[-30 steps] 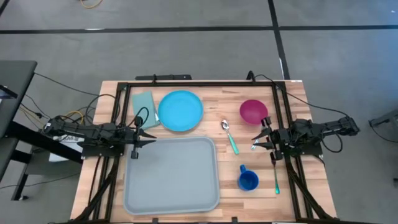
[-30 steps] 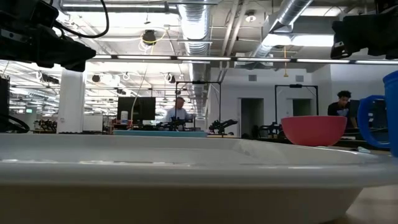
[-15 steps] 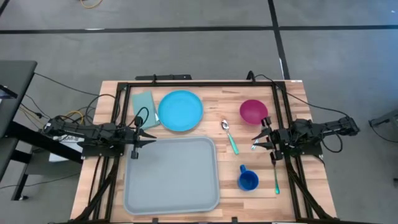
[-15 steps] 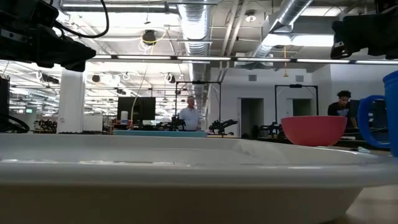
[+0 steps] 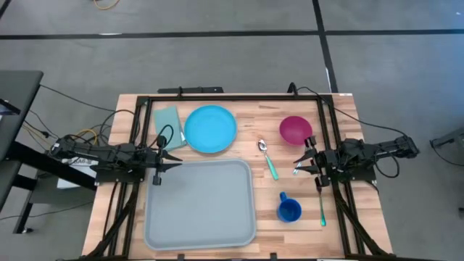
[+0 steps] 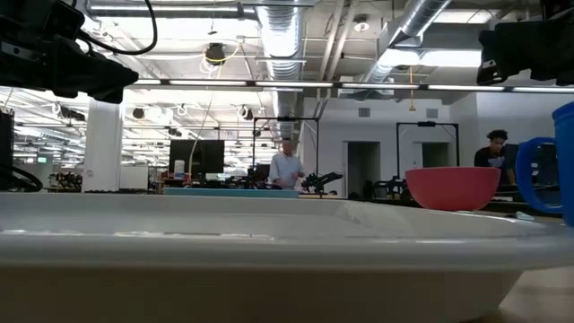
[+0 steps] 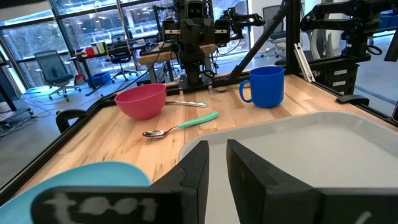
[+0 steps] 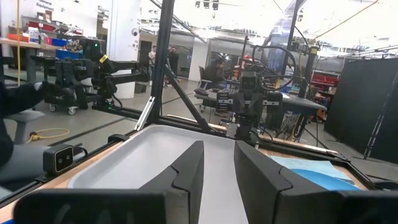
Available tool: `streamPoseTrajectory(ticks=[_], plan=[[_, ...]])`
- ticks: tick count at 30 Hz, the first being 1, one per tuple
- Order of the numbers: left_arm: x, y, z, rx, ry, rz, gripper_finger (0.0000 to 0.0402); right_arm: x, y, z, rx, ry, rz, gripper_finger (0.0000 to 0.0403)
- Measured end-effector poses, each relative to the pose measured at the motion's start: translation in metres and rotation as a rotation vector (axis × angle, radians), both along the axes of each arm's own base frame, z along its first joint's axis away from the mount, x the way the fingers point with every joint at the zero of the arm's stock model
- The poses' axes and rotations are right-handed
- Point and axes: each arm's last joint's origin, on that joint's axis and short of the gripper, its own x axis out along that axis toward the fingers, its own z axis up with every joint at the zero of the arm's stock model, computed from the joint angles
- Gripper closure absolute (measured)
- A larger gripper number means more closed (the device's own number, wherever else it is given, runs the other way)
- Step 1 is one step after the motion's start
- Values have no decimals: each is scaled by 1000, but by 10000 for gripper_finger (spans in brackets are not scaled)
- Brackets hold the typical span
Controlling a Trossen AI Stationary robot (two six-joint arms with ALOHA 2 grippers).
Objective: Set up tray
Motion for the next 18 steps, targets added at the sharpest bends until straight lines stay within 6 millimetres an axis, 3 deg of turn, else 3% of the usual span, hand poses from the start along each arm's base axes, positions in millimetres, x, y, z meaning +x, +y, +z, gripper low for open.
streamPoseTrajectory(ticks=[9, 18], plan=[[0, 0, 0, 0, 1, 0, 354, 0, 0, 0, -27, -6, -4, 319], [0, 0, 0, 8, 0, 0, 354, 0, -1, -2, -382, -80, -71, 319]])
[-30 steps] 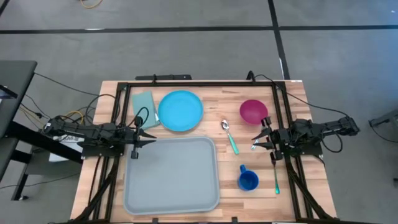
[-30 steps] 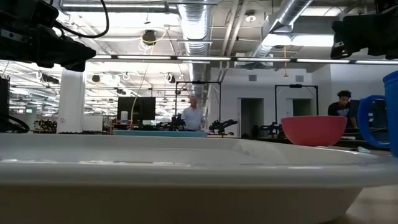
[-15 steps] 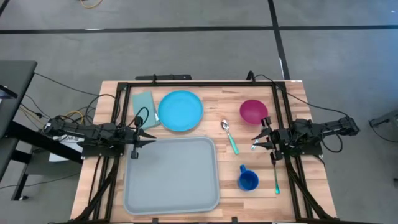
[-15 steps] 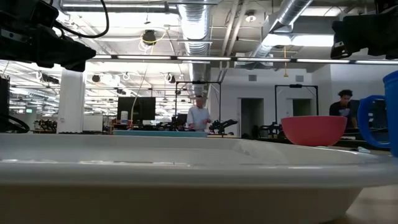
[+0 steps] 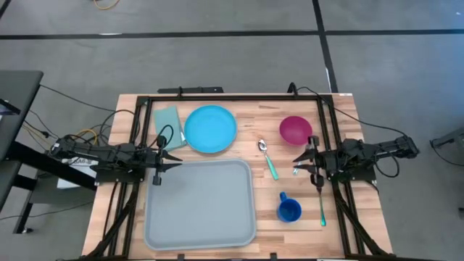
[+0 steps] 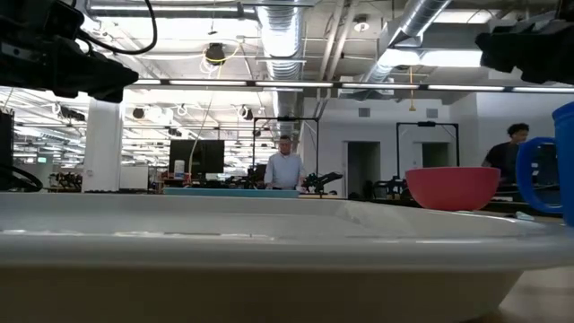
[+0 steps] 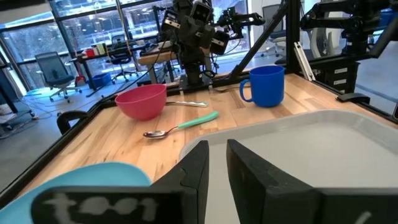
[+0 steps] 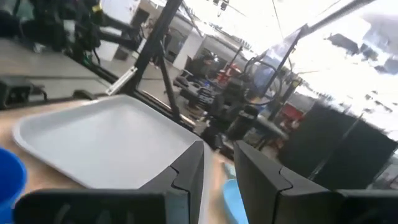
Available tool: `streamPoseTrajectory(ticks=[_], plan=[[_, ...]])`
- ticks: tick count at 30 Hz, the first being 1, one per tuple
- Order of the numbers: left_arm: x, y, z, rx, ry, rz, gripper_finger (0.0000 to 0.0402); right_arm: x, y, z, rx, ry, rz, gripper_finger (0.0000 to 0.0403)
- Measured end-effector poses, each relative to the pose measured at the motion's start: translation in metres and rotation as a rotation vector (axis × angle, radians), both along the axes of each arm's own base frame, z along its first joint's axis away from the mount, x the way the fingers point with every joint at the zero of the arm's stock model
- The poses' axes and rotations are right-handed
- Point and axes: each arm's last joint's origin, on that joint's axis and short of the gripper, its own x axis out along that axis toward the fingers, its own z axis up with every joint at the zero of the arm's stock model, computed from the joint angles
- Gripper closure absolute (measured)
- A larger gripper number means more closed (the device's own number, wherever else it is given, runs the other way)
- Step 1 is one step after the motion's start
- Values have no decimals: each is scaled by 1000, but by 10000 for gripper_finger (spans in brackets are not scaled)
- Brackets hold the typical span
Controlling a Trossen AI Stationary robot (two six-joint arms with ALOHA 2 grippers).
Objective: Set up tray
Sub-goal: Put the blue mug on the gray serving tray
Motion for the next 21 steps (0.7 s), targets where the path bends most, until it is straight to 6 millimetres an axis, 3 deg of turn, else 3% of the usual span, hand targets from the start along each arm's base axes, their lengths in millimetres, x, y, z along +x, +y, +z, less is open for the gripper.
streamPoseTrajectory(ticks=[8, 14, 21], plan=[[0, 0, 1, -52, -5, 1, 354, 0, 0, 0, -4, 2, 0, 319], [0, 0, 4, -253, -45, 15, 354, 0, 0, 2, 106, 4, 19, 319], [0, 4, 4, -204, -57, 126, 354, -1, 2, 5, 237, 3, 59, 319]])
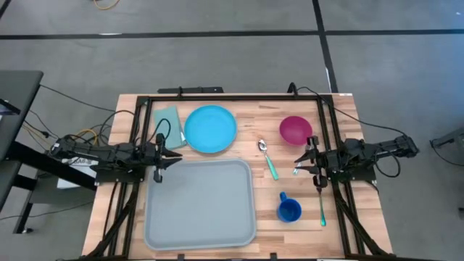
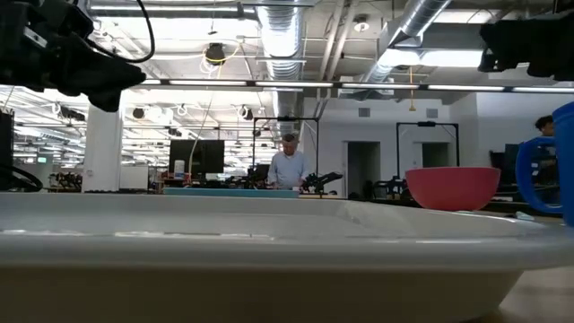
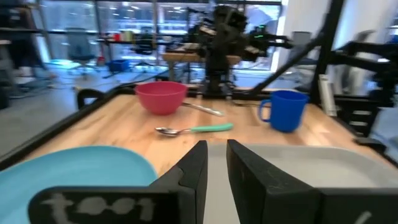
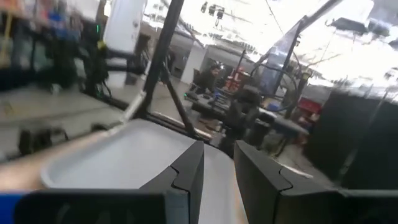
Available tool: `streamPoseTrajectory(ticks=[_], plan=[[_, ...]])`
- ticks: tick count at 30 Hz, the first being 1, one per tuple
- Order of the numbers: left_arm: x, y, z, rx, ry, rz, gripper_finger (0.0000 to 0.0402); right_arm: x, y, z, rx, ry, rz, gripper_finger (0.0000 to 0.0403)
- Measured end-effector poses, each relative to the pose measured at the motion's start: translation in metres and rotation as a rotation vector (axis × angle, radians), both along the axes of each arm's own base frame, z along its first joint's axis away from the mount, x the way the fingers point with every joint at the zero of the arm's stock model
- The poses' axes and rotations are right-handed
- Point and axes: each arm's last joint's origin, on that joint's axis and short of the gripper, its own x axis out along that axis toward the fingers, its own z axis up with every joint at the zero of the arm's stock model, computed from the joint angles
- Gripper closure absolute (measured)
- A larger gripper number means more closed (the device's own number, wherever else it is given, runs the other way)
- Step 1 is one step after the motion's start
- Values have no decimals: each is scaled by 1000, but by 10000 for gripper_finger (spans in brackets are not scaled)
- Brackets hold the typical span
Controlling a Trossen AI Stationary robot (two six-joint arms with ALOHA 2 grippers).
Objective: Set up tray
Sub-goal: Put the blue mug on the gray serving tray
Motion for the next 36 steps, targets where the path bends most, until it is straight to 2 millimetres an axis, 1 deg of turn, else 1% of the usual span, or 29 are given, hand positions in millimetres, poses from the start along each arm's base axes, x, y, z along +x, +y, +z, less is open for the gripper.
streamPoseTrajectory(ticks=[3, 7, 9, 14, 16, 18, 20, 23, 28, 33, 36], plan=[[0, 2, 0, -2, -1, 71, 354, -1, 1, 5, 100, -24, 27, 319], [-1, 4, 0, -6, -3, 145, 354, -2, 2, 8, 164, -38, 53, 319], [-1, 5, 0, -8, -4, 169, 354, -2, 2, 8, 159, -43, 42, 319], [-1, 5, 1, -12, -5, 177, 354, -3, 0, 12, 177, -88, 12, 319], [-1, 5, 1, -18, -7, 177, 354, -4, -1, 16, 229, -119, 4, 319], [-1, 5, 1, -40, -11, 177, 354, -4, -2, 18, 277, -104, -38, 319], [-1, 5, 1, -61, -15, 176, 354, -5, -3, 25, 275, -124, -63, 319], [-1, 5, 1, -79, -18, 176, 354, -6, -2, 38, 264, -133, -45, 318], [-1, 5, 1, -80, -18, 178, 354, -2, 3, 60, 274, -2, 24, 298], [-1, 6, 1, -74, -17, 193, 354, 13, 13, 77, 344, 278, 49, 261], [-1, 6, 1, -55, -14, 196, 354, 23, 21, 80, 371, 500, 34, 241]])
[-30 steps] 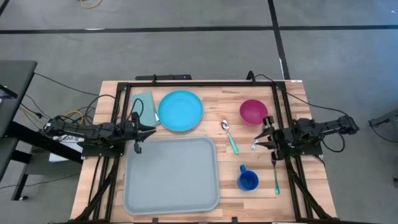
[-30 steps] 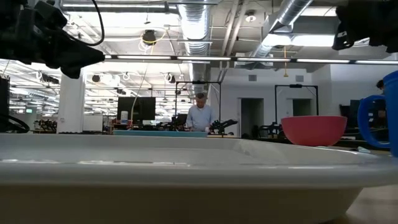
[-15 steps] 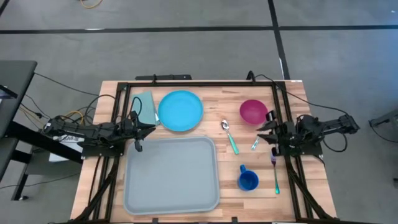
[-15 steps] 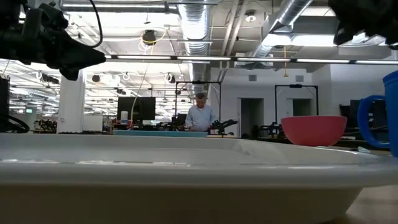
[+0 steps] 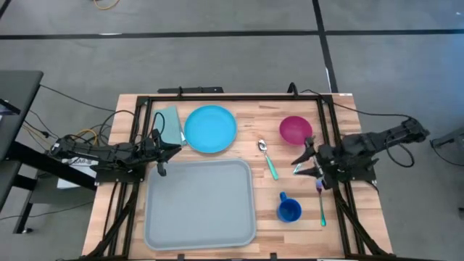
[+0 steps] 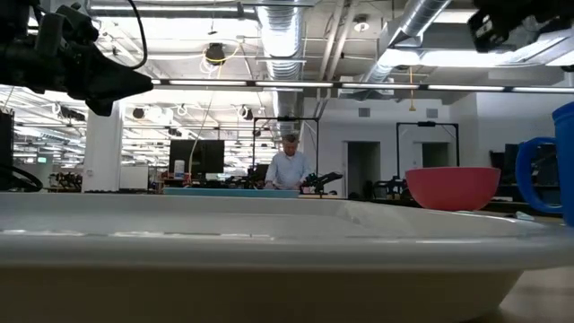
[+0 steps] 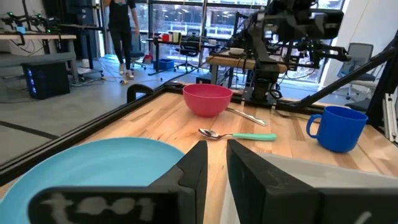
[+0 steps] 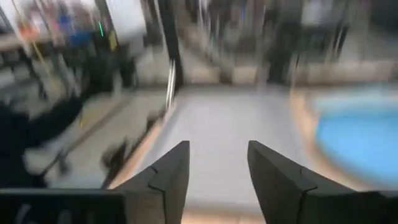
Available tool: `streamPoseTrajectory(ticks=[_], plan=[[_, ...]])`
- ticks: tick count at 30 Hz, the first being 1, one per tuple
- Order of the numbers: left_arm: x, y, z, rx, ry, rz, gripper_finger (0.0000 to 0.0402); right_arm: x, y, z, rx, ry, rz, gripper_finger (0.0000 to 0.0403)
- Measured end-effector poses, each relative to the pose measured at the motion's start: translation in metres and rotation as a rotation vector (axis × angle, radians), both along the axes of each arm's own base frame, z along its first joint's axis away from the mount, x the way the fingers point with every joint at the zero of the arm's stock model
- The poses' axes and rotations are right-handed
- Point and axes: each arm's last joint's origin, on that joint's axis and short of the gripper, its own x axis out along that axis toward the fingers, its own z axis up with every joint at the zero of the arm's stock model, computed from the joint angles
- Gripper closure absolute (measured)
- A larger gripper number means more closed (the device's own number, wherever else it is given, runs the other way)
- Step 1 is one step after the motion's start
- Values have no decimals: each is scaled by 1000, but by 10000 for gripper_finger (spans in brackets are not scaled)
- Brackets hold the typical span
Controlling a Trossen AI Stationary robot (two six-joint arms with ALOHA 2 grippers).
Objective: Set up tray
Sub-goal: Put the blue mug on the gray serving tray
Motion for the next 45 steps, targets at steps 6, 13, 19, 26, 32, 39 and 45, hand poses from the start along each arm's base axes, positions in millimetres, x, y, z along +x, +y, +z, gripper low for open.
streamPoseTrajectory(ticks=[6, 13, 19, 26, 32, 39, 45], plan=[[-1, 3, 0, 47, 16, 94, 354, 22, 19, -3, 89, 408, -31, 228], [-3, 8, 0, 104, 49, 290, 354, 44, 47, -21, 39, 691, -28, 232], [-6, 10, 0, 132, 72, 410, 354, 59, 66, -38, 69, 846, -38, 232], [-7, 12, 0, 159, 94, 475, 354, 70, 72, -57, 43, 942, -81, 235], [-7, 12, 0, 161, 95, 475, 354, 73, 76, -67, 44, 1007, -56, 243], [-6, 11, 0, 140, 82, 460, 354, 78, 77, -79, -20, 1045, -41, 296], [-6, 11, 0, 115, 68, 460, 354, 81, 79, -89, -95, 1065, 24, 391]])
